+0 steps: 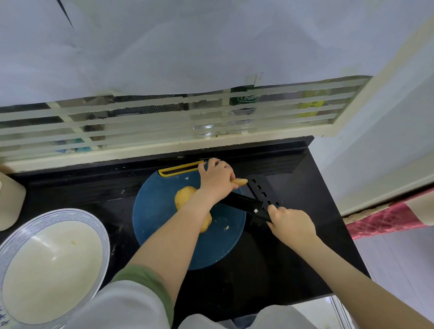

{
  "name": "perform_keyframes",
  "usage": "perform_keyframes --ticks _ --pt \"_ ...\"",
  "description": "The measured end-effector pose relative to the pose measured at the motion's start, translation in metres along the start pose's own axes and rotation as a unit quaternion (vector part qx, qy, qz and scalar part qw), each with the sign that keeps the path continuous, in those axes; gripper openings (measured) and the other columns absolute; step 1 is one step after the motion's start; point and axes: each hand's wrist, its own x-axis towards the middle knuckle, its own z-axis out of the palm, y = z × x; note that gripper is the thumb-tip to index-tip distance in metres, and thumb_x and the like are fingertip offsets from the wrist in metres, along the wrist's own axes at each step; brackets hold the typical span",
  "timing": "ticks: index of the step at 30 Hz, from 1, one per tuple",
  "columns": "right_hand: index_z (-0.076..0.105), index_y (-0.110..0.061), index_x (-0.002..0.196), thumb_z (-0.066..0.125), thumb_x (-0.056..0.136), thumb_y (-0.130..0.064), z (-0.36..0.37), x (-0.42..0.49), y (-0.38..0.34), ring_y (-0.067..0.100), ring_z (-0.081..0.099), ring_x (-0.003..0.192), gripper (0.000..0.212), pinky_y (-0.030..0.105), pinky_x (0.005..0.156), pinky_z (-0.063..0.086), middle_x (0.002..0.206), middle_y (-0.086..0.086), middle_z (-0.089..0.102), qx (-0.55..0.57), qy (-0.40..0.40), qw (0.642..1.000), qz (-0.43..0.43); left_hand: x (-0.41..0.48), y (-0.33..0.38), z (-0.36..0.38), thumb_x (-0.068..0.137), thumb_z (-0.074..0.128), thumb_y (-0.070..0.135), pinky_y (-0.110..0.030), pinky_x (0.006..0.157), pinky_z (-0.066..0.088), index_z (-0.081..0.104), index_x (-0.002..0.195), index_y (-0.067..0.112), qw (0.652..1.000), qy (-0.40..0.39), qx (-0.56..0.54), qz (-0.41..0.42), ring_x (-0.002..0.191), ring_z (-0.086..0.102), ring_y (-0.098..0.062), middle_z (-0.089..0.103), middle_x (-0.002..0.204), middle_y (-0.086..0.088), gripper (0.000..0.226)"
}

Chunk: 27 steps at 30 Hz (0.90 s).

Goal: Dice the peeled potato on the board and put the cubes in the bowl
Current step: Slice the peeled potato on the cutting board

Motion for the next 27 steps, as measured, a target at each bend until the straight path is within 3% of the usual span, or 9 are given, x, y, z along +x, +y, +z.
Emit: perform_keyframes --ticks 2,5,9,15,19,21,24,27 --pt "0.047 -0.016 0.108 0.040 0.102 -0.037 0.000 -0.001 0.002 0.019 0.050 0.058 0.024 0.028 0.051 0.041 0.078 -0.003 0.049 0.009 0.000 1.000 0.016 -0.002 -0.003 -0.001 0.088 0.060 0.045 -0.044 0.100 0.018 0.066 0.092 0.029 0.994 0.037 -0.065 -0.075 0.126 0.032 -0.019 0.059 0.111 0.006 0.017" --pt "0.047 -0.015 0.108 0.041 0.102 -0.037 0.003 -0.001 0.005 0.017 0.047 0.055 0.024 0.026 0.045 0.032 0.076 -0.004 0.050 0.042 -0.008 0.998 0.055 -0.007 -0.013 -0.002 0.090 0.053 0.044 -0.040 0.090 0.023 0.061 0.092 0.028 0.958 0.076 -0.178 -0.212 0.110 0.047 -0.022 0.061 0.089 0.005 0.018" --pt "0.042 -0.016 0.095 0.043 0.102 -0.037 0.008 0.001 0.001 0.018 0.050 0.058 0.022 0.028 0.050 0.036 0.067 -0.005 0.045 0.081 -0.008 0.991 0.107 -0.013 -0.021 0.010 0.091 0.049 0.038 -0.038 0.094 0.023 0.060 0.102 0.024 0.928 0.044 -0.221 -0.296 0.100 0.055 -0.022 0.062 0.085 0.003 0.021" --pt "0.051 -0.012 0.097 0.046 0.100 -0.032 0.006 0.006 -0.018 0.021 0.063 0.069 0.021 0.034 0.063 0.053 0.079 0.002 0.062 0.178 -0.019 0.972 0.149 -0.018 -0.020 0.028 0.092 0.047 0.042 -0.041 0.101 0.018 0.062 0.101 0.022 0.955 0.058 -0.116 -0.268 0.109 0.050 -0.023 0.067 0.090 -0.002 0.026" --pt "0.054 -0.011 0.097 0.046 0.100 -0.032 0.003 0.006 -0.025 0.021 0.063 0.068 0.023 0.034 0.061 0.053 0.075 0.001 0.060 0.229 -0.008 0.959 0.165 -0.025 -0.017 0.037 0.095 0.037 0.037 -0.046 0.106 0.016 0.068 0.093 0.022 0.979 -0.003 0.031 -0.202 0.108 0.049 -0.026 0.065 0.095 -0.004 0.035" --pt "0.054 -0.011 0.095 0.047 0.100 -0.032 0.002 0.005 -0.027 0.021 0.063 0.067 0.022 0.036 0.062 0.055 0.075 0.001 0.060 0.255 -0.008 0.952 0.170 -0.027 -0.019 0.038 0.096 0.038 0.031 -0.046 0.107 0.014 0.068 0.103 0.025 0.980 -0.026 0.062 -0.185 0.114 0.045 -0.025 0.063 0.107 -0.003 0.032" --pt "0.053 -0.012 0.091 0.048 0.099 -0.030 0.000 0.006 -0.034 0.017 0.060 0.065 0.021 0.032 0.058 0.051 0.073 0.000 0.057 0.296 -0.007 0.940 0.170 -0.031 -0.024 0.033 0.095 0.045 0.032 -0.046 0.110 0.011 0.050 0.133 0.031 0.986 0.013 -0.052 -0.158 0.130 0.036 -0.022 0.053 0.132 0.002 0.038" --pt "0.054 -0.011 0.087 0.048 0.098 -0.030 -0.002 0.009 -0.043 0.015 0.057 0.062 0.024 0.029 0.052 0.044 0.072 0.001 0.058 0.340 -0.008 0.926 0.167 -0.044 -0.034 0.021 0.090 0.049 0.037 -0.045 0.111 0.010 0.039 0.141 0.036 0.975 0.077 -0.132 -0.158 0.136 0.027 -0.016 0.044 0.142 0.011 0.051"
